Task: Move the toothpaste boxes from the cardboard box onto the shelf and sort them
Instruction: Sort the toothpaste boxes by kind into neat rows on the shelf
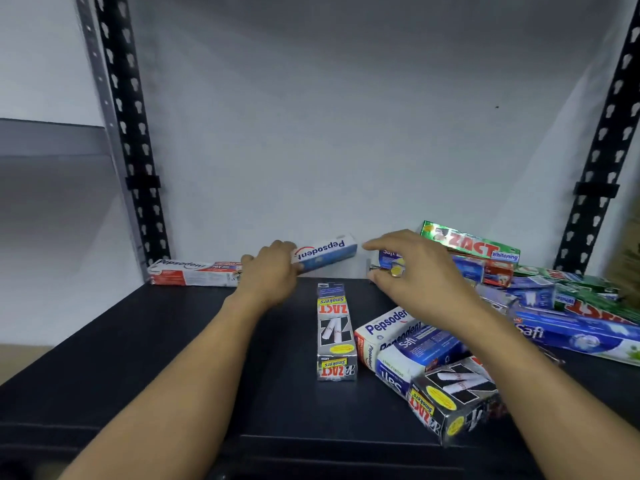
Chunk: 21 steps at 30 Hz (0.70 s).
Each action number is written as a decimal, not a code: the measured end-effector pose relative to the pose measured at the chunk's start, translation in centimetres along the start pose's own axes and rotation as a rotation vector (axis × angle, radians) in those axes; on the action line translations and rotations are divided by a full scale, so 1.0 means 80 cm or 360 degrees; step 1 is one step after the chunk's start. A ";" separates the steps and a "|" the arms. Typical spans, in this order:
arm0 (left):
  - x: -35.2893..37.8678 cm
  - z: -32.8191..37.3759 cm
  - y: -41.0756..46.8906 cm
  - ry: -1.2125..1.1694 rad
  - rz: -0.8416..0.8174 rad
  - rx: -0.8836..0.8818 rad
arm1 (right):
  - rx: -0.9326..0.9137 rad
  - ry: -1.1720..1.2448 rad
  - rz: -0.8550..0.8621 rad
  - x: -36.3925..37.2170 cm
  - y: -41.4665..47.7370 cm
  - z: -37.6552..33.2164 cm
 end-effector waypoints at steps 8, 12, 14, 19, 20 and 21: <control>-0.050 -0.026 -0.059 -0.1223 0.0515 -0.0336 | -0.0133 -0.0067 -0.0583 0.088 -0.006 -0.091; -0.047 -0.048 -0.083 -0.1563 0.0389 -0.0627 | 0.0000 -0.0278 -0.0945 0.118 -0.010 -0.070; -0.045 -0.058 -0.094 -0.1815 0.0353 -0.0756 | 0.0038 -0.0212 -0.0953 0.122 -0.004 -0.066; -0.046 -0.090 -0.120 -0.2173 0.0354 -0.0946 | 0.0110 -0.0283 -0.1003 0.136 0.027 -0.055; -0.048 -0.097 -0.126 -0.2196 0.0368 -0.0979 | 0.0114 -0.0377 -0.0997 0.140 0.035 -0.048; -0.051 -0.103 -0.132 -0.2224 0.0379 -0.0999 | 0.0117 -0.0505 -0.0968 0.142 0.041 -0.042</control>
Point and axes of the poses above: each hand's wrist, its own y-axis towards the middle knuckle, its own x-axis out of the palm, z = x × y, the point moved 5 cm from there along y, towards the middle knuckle
